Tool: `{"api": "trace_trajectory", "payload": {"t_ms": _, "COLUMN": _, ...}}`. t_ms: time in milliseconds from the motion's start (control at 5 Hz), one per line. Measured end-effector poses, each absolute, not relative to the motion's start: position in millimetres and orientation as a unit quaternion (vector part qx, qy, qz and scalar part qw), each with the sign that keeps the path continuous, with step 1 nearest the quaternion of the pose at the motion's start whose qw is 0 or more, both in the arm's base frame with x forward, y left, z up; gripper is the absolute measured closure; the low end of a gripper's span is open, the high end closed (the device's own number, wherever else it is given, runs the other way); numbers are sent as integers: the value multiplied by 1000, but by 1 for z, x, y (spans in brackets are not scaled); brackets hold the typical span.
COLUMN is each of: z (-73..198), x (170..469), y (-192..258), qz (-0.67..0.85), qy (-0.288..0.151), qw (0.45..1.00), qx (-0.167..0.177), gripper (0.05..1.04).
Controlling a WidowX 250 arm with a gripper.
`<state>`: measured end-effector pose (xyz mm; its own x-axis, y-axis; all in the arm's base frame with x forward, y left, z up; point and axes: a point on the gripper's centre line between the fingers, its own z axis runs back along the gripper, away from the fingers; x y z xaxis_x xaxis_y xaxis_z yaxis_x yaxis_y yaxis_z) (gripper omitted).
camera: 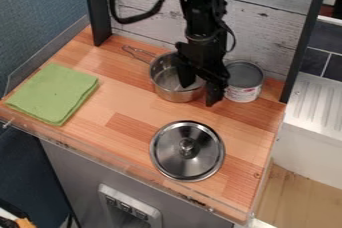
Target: Put the pan on the green cloth
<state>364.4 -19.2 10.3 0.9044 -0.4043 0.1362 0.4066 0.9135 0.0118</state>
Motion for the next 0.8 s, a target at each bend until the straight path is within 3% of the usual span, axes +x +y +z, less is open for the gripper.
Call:
{"api": "trace_trajectory", "payload": {"t_ms": 400, "z": 7, "x": 366, "y": -21, "qz": -229, "qy": -70, "qw": 971, "qx": -4, "gripper": 721}}
{"api": "trace_trajectory", "payload": {"t_ms": 600, "z": 7, "x": 365, "y": -15, "qz": -234, "qy": -68, "qw": 970, "qx": -7, "gripper": 930}}
{"api": "trace_trajectory", "payload": {"t_ms": 800, "z": 11, "x": 369, "y": -10, "qz": -241, "qy": -69, "qw": 968, "qx": -7, "gripper": 994}}
